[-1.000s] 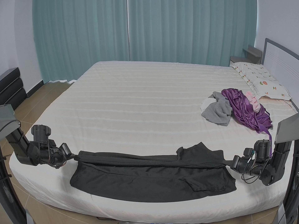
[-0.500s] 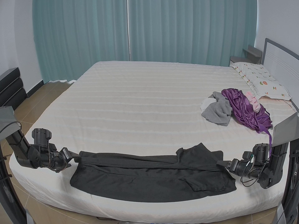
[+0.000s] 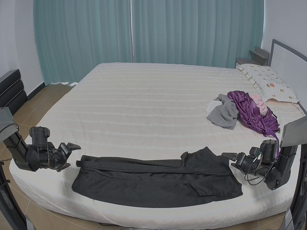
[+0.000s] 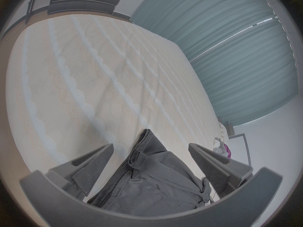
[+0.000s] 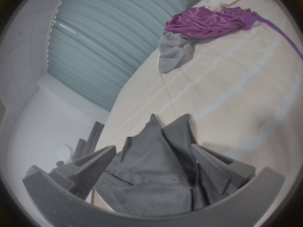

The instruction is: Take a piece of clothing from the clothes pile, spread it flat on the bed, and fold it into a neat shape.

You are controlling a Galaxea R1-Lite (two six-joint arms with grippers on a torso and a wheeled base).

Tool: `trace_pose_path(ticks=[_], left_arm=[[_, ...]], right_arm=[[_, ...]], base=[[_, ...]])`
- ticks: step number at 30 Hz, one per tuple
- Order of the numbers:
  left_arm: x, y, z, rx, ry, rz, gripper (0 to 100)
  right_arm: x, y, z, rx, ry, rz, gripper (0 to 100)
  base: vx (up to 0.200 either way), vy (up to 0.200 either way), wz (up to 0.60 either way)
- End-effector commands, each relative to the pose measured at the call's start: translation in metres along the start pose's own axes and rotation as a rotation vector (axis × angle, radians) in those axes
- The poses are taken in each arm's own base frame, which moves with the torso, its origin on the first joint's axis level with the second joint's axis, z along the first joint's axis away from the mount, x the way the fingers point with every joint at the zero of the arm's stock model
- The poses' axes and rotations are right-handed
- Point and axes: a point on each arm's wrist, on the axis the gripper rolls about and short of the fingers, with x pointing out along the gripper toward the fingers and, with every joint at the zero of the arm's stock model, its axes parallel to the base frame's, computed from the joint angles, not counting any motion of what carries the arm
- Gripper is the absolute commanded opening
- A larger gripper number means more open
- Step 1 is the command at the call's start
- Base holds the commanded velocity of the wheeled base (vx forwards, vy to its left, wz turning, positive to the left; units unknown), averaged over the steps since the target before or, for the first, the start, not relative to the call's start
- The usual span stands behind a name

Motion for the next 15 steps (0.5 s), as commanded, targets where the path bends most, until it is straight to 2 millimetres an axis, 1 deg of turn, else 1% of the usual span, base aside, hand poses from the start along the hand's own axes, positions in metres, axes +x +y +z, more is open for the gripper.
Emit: trace_pose_path(ticks=[1, 4, 6, 8, 10, 14, 15], left_arm=[[-0.001, 0.0, -0.001, -0.006, -0.009, 0.015, 100], [-0.003, 0.004, -0.006, -0.01, -0.005, 0.033, 100], [-0.008, 0.01, -0.015, -0.013, 0.015, 0.055, 100], [-0.015, 0.012, -0.025, 0.011, 0.04, 0.066, 100], [-0.019, 0.016, -0.031, 0.04, 0.061, 0.073, 100], [-0.019, 0.019, -0.035, 0.101, 0.07, 0.069, 100], [-0.019, 0.019, -0.035, 0.134, 0.073, 0.043, 100]], right_arm=[[0.0, 0.005, -0.006, 0.078, 0.016, 0.005, 100], [-0.005, 0.004, -0.006, 0.101, 0.012, -0.011, 100], [-0.012, 0.006, -0.009, 0.103, 0.014, -0.021, 100], [-0.017, 0.012, -0.008, 0.099, 0.009, -0.015, 100], [-0.022, 0.016, -0.006, 0.092, -0.002, -0.005, 100], [-0.03, 0.018, -0.012, 0.098, 0.016, -0.016, 100], [-0.033, 0.017, -0.015, 0.102, 0.022, -0.022, 100]], base=[[0.0, 0.0, 0.0], [0.0, 0.0, 0.0], [0.0, 0.0, 0.0], [0.0, 0.0, 0.0], [0.0, 0.0, 0.0], [0.0, 0.0, 0.0], [0.0, 0.0, 0.0]])
